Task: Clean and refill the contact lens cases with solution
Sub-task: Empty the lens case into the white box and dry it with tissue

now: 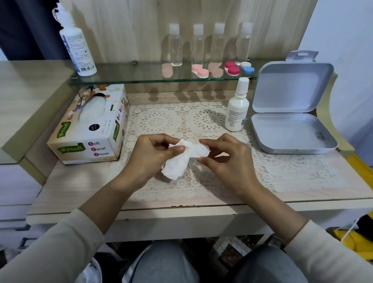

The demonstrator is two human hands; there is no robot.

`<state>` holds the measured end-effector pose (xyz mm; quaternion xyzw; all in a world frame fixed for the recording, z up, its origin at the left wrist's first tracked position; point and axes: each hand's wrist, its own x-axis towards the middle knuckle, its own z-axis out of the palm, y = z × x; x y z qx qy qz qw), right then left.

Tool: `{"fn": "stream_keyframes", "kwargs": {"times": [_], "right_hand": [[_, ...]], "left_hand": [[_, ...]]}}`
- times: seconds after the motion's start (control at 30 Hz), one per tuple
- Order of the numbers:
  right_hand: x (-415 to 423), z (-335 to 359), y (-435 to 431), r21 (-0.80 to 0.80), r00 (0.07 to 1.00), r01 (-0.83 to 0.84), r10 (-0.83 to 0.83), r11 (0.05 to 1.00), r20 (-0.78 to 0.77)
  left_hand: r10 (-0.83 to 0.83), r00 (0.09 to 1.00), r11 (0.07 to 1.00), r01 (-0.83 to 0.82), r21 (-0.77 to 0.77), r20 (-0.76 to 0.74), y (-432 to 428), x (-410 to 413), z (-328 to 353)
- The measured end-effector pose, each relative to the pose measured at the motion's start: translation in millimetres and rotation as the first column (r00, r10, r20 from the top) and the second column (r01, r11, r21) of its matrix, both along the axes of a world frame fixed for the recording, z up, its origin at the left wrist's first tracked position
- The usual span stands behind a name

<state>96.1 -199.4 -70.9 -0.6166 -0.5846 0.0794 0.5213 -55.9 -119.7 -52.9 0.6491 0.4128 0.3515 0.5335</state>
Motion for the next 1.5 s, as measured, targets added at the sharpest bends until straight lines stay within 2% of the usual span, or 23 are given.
{"fn": "stream_keyframes", "kwargs": {"times": [0.17,0.37,0.57,0.73,0.83,0.9,0.97,1.03,1.2,1.37,1.5], "right_hand": [[-2,-2,-1,0.051,1.0,0.0,-0.001,0.999,0.014],[5,-3,-2,0.05,1.0,-0.013,0.013,0.999,-0.001],[1,-8,-1,0.088,1.0,-0.019,0.018,0.996,0.019],[1,-10,-2,0.07,1.0,-0.006,0.006,0.997,0.006],[0,-5,-3,-0.009,0.993,-0.015,0.014,1.0,-0.116],[-2,-1,-3,-0.054,0.96,-0.047,0.031,0.997,-0.277],[-6,2,-3,-0.097,0.867,-0.105,0.043,0.99,-0.496],[-11,1,-1,-0.149,0.791,-0.127,0.009,0.981,-0.611],[-18,5,1,-0.204,0.804,-0.096,-0.045,0.974,-0.593],[-7,9,-5,-0.25,0.864,-0.021,-0.108,0.968,-0.491],[7,16,-8,-0.243,0.878,0.04,-0.15,0.969,-0.455]], "left_hand": [[0.003,1.0,0.997,-0.002,0.077,-0.025,-4,5,3],[-0.095,0.995,0.994,0.096,0.053,-0.021,0,0,3],[0.002,1.0,0.996,-0.001,0.092,-0.007,-4,4,-4],[-0.029,0.998,0.99,0.036,0.134,-0.059,-8,5,-4],[-0.094,0.995,0.989,0.096,0.115,-0.022,-6,3,-4],[-0.125,0.992,0.989,0.122,0.082,0.025,-5,4,-3],[-0.109,0.988,0.994,0.106,0.031,0.106,-6,6,-2],[-0.076,0.981,0.996,0.081,-0.024,0.18,-5,6,0],[-0.097,0.972,0.992,0.111,-0.057,0.215,-6,5,0],[-0.001,0.944,0.983,0.062,-0.173,0.331,0,-3,1],[0.039,0.953,0.982,0.019,-0.19,0.301,3,-9,3]]}}
